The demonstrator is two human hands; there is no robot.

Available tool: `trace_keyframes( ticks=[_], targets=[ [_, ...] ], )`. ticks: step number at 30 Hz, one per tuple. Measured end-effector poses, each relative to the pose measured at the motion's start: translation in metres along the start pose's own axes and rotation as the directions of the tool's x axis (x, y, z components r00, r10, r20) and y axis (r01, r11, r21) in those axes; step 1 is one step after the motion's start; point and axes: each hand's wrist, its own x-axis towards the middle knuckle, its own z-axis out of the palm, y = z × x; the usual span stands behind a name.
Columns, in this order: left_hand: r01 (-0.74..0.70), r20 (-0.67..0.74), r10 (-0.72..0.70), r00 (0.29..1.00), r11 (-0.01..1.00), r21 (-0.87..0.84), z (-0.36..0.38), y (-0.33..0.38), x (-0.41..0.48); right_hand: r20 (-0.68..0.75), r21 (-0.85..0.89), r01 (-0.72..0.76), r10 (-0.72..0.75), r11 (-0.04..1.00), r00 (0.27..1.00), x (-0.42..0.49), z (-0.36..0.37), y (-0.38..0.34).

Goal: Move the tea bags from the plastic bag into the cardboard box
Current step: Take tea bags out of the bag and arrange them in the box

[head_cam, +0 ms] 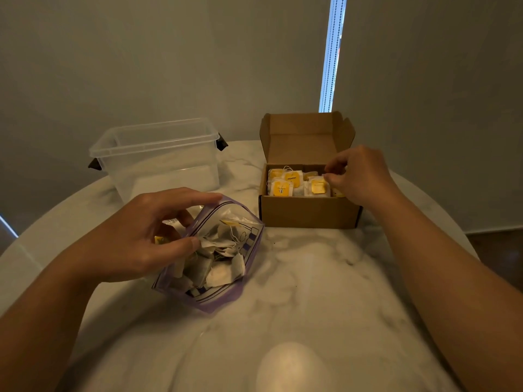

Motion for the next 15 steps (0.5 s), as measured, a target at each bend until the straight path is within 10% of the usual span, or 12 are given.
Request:
trace_keyframes(
  ticks=[6,15],
  targets=[
    [0.013,-0.005,-0.013,1.0,1.0,-0.021,0.0,0.003,-0.001,-0.096,0.175,0.161,-0.146,0.971,0.985,-0.025,-0.027,-0.022],
    [0.024,-0.002,-0.024,1.0,1.0,0.008,-0.002,0.006,-0.001,0.191,0.345,0.464,-0.545,0.816,0.817,-0.082,-0.001,-0.095]
  ],
)
